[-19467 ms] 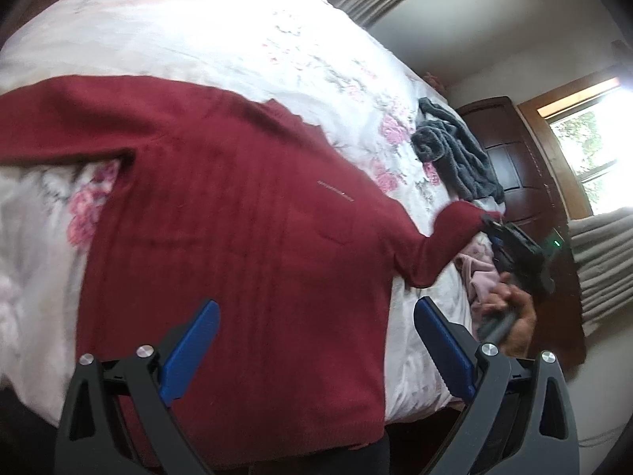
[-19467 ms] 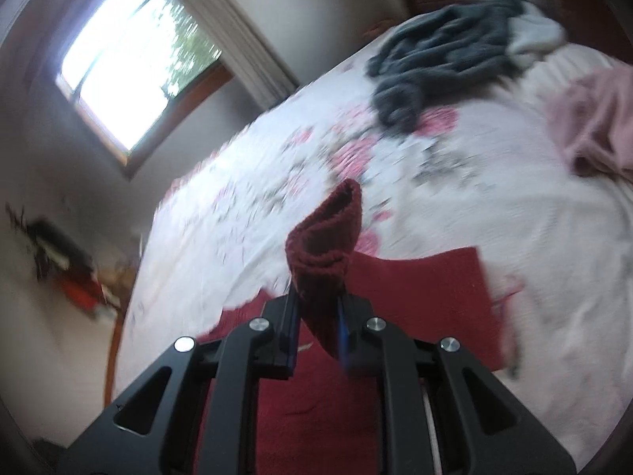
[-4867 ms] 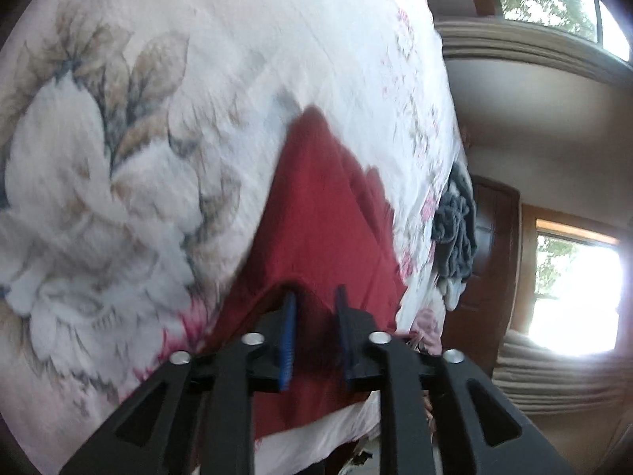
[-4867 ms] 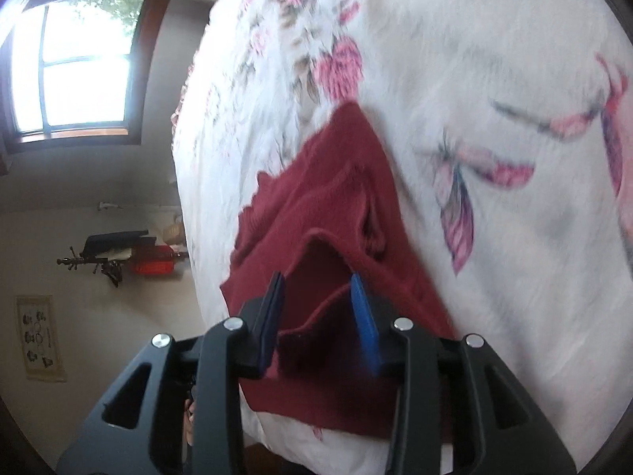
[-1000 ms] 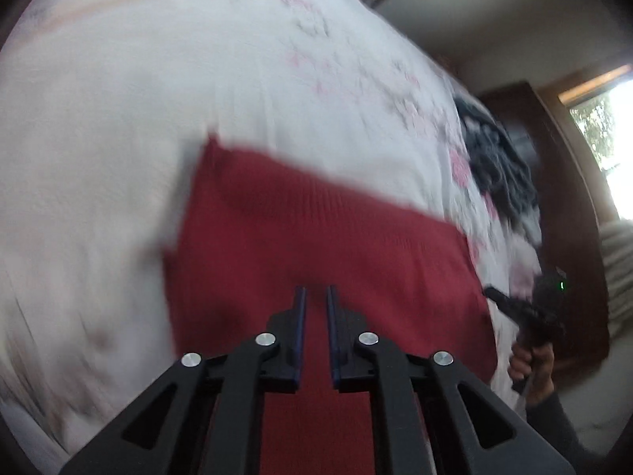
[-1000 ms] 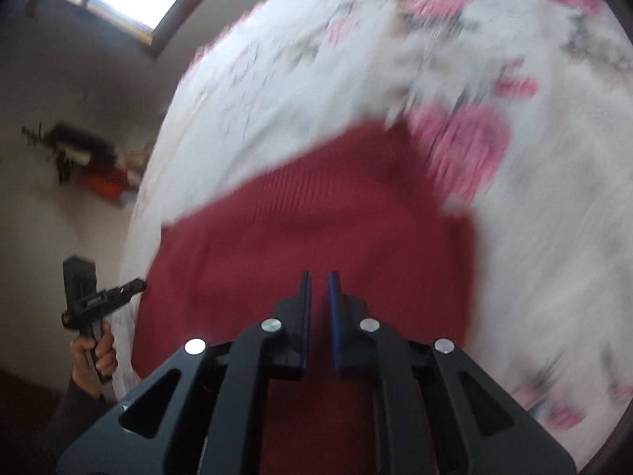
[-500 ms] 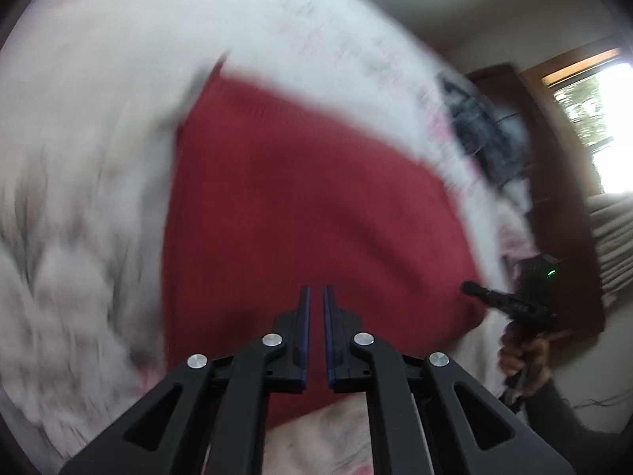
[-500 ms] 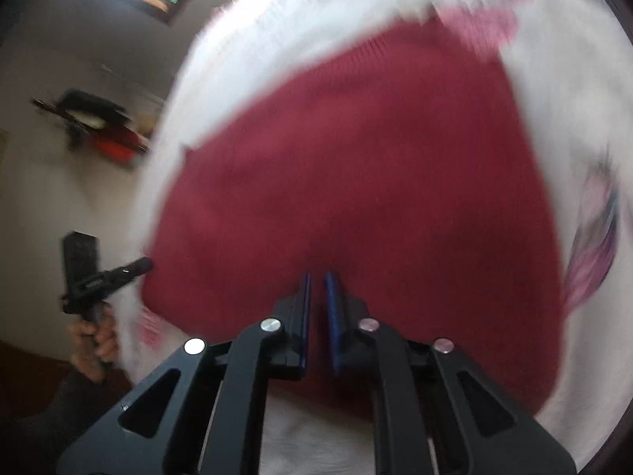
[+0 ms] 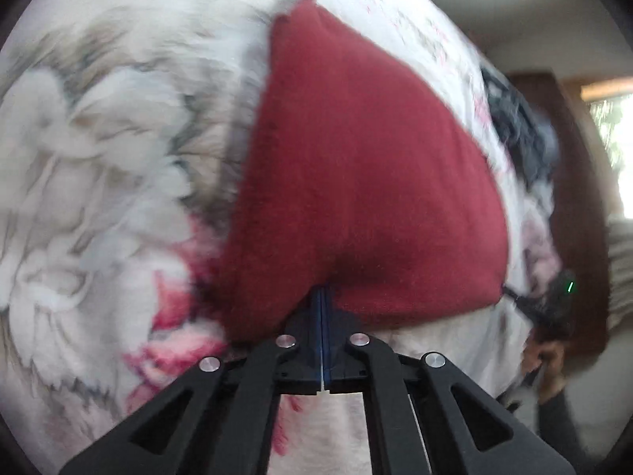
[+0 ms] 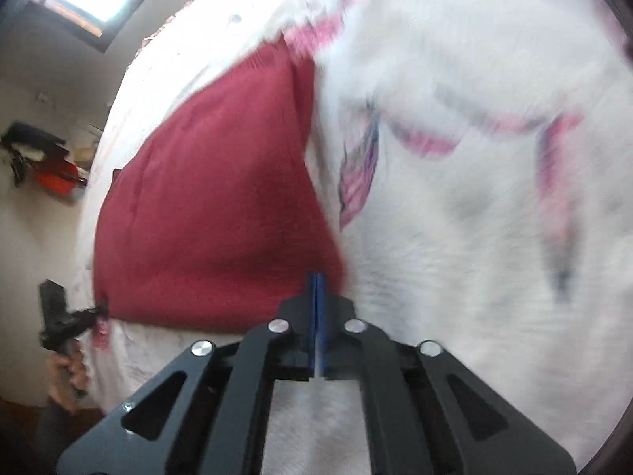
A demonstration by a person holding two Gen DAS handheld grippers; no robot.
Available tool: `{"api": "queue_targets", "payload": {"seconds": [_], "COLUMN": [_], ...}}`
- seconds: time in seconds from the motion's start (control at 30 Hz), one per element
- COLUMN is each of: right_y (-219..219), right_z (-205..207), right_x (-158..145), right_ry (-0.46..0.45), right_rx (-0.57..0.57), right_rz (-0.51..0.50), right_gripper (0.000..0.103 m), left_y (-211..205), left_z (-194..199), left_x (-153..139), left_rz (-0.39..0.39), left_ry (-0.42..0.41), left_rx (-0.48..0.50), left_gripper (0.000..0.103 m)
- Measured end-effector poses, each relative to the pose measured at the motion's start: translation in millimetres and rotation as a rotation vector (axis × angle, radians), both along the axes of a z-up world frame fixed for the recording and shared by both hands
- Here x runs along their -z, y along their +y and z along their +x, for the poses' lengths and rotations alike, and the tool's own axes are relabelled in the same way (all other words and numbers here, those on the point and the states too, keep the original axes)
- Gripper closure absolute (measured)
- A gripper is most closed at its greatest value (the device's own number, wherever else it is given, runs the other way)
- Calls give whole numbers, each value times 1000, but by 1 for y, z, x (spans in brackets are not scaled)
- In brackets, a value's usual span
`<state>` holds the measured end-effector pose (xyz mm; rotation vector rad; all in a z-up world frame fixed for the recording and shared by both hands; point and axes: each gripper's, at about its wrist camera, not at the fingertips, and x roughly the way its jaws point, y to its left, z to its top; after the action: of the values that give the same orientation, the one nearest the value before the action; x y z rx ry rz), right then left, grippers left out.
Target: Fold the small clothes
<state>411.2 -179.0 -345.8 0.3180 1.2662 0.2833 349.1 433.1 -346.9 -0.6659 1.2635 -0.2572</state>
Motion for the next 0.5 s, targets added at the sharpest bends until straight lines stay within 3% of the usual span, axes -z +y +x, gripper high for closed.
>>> {"api": "queue_targets", "payload": {"seconds": [0.03,0.1,0.17,0.27,0.33,0.5], "right_y": [7,27,76,170,239,361], "right_z": [-6,-28,-48,-94,-120,-170], "right_x": [-16,-42,-61,-65,-59,-31], "right_ry": [-30,-107,-183,-317,-428,-649], "right_rx": [-19,-96,-223,-468,-619,-868], "right_rz": [-43,-129,-234,-395,-478,-592], "right_gripper": [95,93,76,56,44,44], "left_y": [4,13,25,38,42,78], "left_z": [-6,-19,-32,-60,-73,-102], "left_x": [-6,-15,-20,-16,-17,-25], "left_rz": [-23,-70,-68,-130,-129,-84], "left_ry": [-20,-53,-81,-70,-68,-90], "left_rx": [-23,-84,-147,-205,-223,-213], "left_gripper": [84,59,35,34,34,34]}}
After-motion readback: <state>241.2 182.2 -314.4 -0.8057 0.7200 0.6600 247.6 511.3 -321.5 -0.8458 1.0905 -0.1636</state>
